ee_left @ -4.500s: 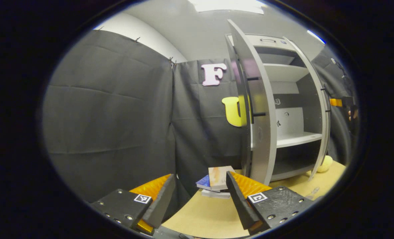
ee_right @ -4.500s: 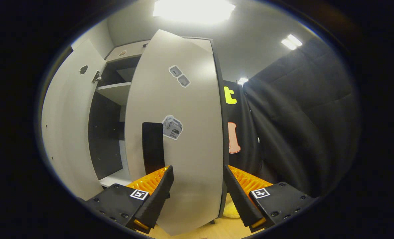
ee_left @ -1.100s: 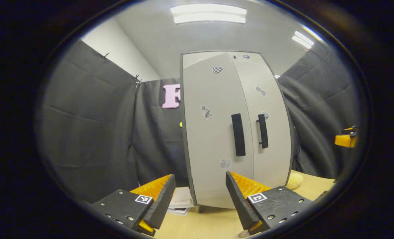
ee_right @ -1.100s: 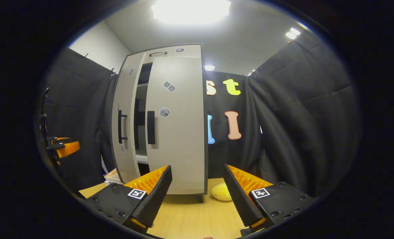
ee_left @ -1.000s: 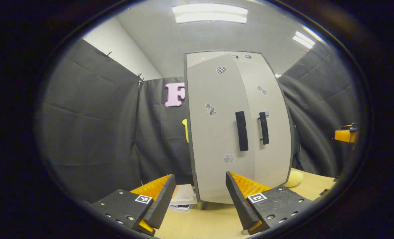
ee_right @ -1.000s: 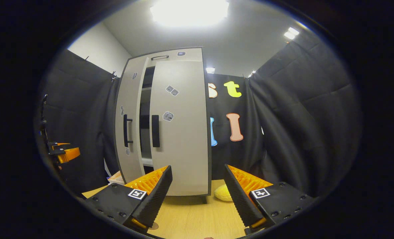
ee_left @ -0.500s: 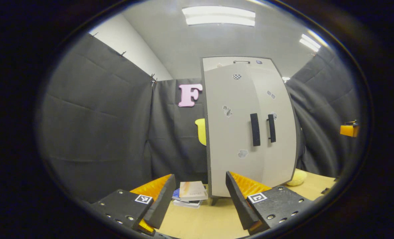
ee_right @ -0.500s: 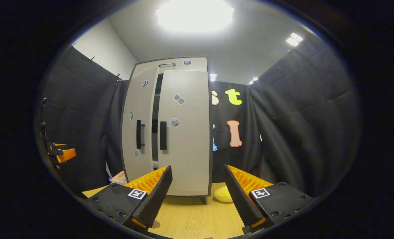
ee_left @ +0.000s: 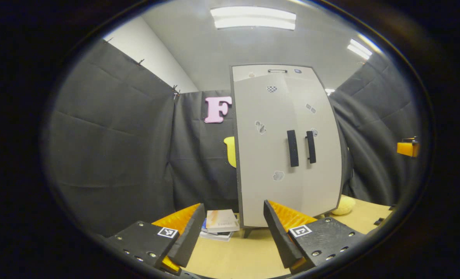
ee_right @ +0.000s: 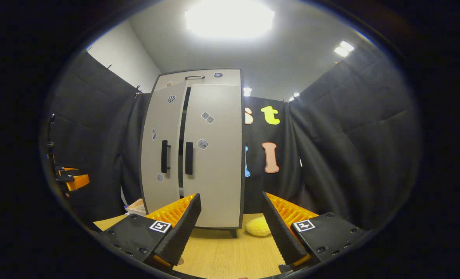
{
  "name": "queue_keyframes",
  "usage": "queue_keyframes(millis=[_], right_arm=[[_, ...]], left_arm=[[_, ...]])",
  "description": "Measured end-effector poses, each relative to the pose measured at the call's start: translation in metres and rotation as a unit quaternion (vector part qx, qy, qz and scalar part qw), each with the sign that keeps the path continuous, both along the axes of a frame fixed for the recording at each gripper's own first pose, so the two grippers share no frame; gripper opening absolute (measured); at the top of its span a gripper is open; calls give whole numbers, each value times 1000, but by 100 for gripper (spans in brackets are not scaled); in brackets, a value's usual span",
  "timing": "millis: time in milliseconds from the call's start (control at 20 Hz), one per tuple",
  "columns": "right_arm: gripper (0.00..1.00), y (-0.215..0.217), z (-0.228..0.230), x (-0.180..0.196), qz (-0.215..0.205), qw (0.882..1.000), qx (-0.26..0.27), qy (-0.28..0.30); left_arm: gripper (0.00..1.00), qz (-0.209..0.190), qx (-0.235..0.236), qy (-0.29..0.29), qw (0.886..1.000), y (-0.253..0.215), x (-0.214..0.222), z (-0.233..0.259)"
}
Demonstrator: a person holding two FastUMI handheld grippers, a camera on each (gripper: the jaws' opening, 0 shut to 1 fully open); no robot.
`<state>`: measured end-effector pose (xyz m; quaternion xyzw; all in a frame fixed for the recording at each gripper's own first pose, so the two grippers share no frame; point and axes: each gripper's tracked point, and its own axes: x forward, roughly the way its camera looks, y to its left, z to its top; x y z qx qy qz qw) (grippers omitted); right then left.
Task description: Grasp the bottle in the cabinet with the left hand and place it on the coaster, then close the right door with the right hand and the left door with the left hand.
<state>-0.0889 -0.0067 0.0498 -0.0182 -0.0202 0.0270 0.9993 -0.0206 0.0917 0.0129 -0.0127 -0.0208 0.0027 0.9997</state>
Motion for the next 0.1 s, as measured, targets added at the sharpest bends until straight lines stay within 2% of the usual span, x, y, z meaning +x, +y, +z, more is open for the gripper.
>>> queue_keyframes(millis=[100], right_arm=[[99, 1, 1, 2, 1, 1000, 0, 0]], left_arm=[[88, 4, 3, -1, 1000, 1, -1, 2]])
